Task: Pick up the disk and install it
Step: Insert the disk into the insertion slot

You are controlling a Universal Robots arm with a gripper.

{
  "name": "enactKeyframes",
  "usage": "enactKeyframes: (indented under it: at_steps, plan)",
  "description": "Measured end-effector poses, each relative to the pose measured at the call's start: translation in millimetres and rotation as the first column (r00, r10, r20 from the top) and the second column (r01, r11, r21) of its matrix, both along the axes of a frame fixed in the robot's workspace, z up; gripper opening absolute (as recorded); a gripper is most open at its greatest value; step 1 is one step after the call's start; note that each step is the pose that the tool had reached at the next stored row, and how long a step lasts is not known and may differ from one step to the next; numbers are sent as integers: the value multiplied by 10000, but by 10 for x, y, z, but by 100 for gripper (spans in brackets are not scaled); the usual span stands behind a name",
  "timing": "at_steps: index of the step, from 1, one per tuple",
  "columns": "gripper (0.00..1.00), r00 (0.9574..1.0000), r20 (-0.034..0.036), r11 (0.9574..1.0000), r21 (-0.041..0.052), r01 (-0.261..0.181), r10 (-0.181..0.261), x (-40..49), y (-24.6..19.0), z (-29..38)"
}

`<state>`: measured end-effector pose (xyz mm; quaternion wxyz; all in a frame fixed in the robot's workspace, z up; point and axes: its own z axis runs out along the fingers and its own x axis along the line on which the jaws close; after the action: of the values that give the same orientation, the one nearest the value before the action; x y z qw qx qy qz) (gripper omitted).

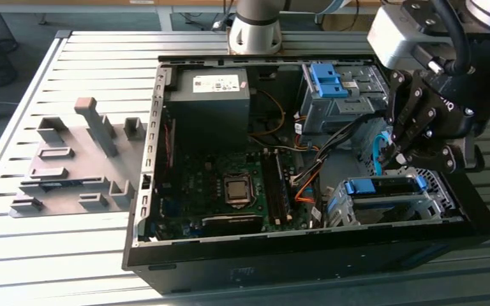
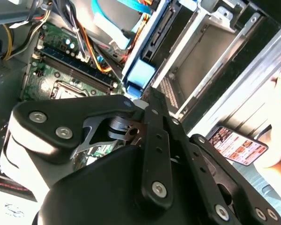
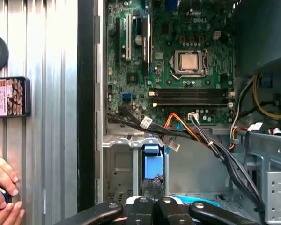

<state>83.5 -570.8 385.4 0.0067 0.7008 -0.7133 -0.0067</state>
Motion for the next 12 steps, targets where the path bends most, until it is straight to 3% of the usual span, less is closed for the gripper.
enactKeyframes:
  at_steps: [9,12]
  plan:
    - [11,10000,0,10000,4,-5,5,4,-6,-162]
    - [11,10000,0,10000,14,-8,8,3,-6,-167]
